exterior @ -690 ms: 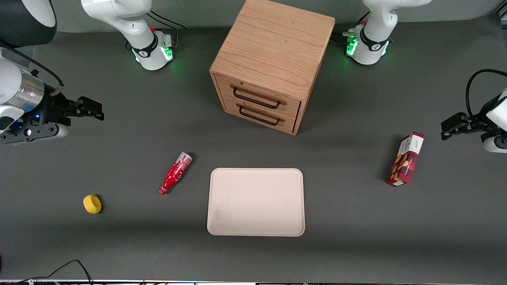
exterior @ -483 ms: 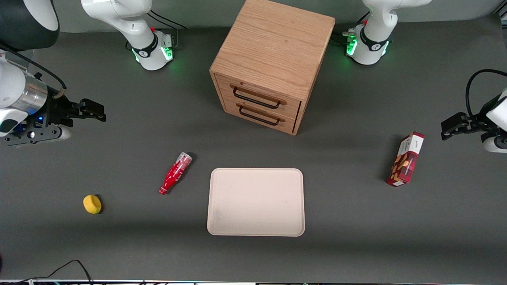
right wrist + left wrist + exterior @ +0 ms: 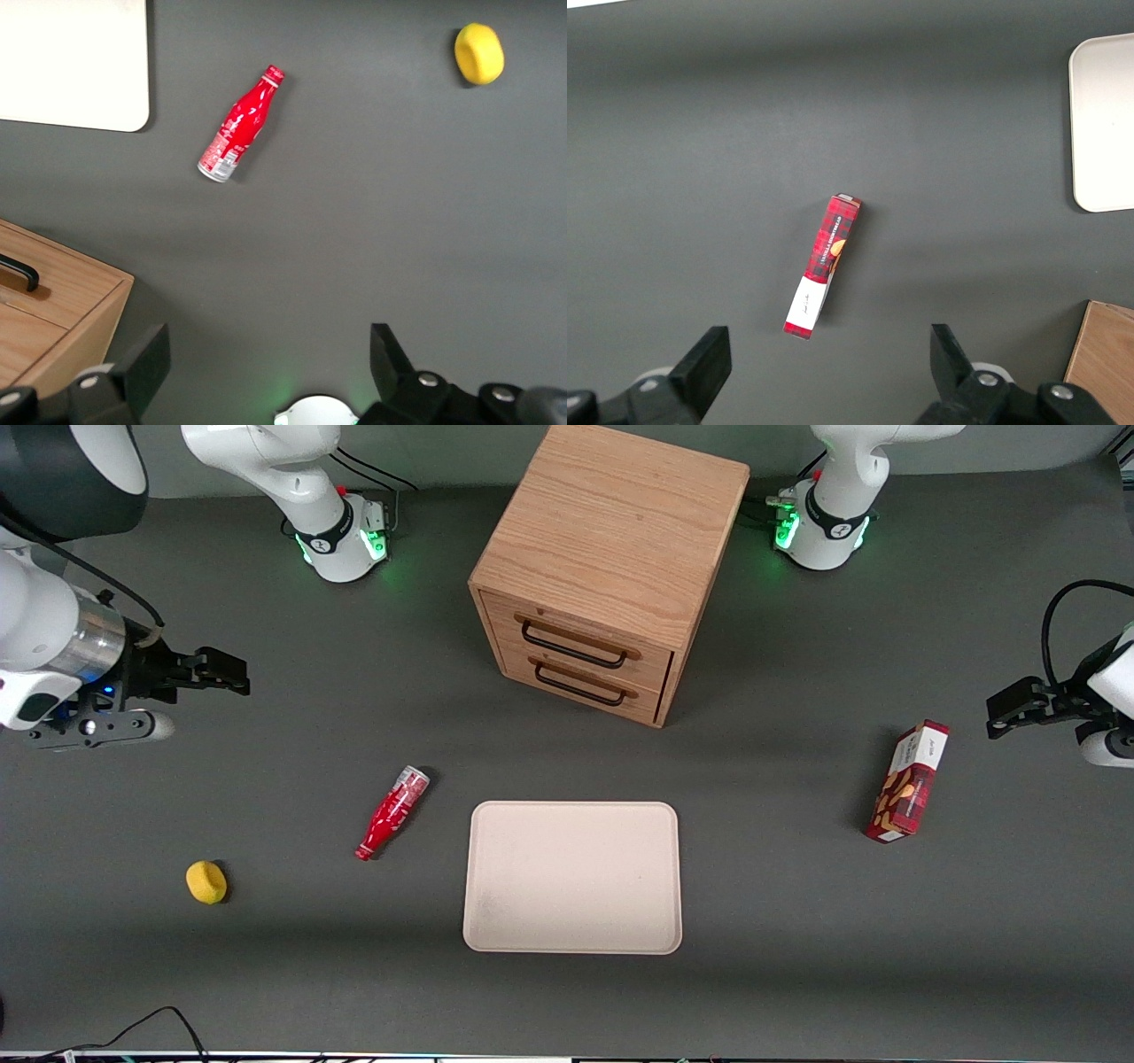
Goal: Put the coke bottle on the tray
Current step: 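Move the right gripper down over the red Coca-Cola bottle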
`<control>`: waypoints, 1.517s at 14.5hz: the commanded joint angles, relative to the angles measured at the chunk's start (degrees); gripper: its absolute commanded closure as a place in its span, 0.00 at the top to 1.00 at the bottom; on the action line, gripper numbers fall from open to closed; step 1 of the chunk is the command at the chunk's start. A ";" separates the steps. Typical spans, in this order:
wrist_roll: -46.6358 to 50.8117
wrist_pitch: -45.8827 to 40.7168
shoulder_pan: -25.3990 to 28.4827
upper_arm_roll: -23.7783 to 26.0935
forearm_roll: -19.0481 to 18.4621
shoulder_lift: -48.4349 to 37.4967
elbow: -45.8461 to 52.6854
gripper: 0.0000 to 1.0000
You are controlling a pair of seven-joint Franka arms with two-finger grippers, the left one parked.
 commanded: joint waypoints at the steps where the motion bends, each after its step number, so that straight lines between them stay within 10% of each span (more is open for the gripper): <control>1: 6.39 1.98 0.24 2.78 0.49 5.09 1.54 1.00; 13: 30.47 21.99 0.85 5.33 -0.30 15.92 -5.99 1.00; 22: 42.49 42.23 1.03 7.00 -10.75 20.56 -18.68 1.00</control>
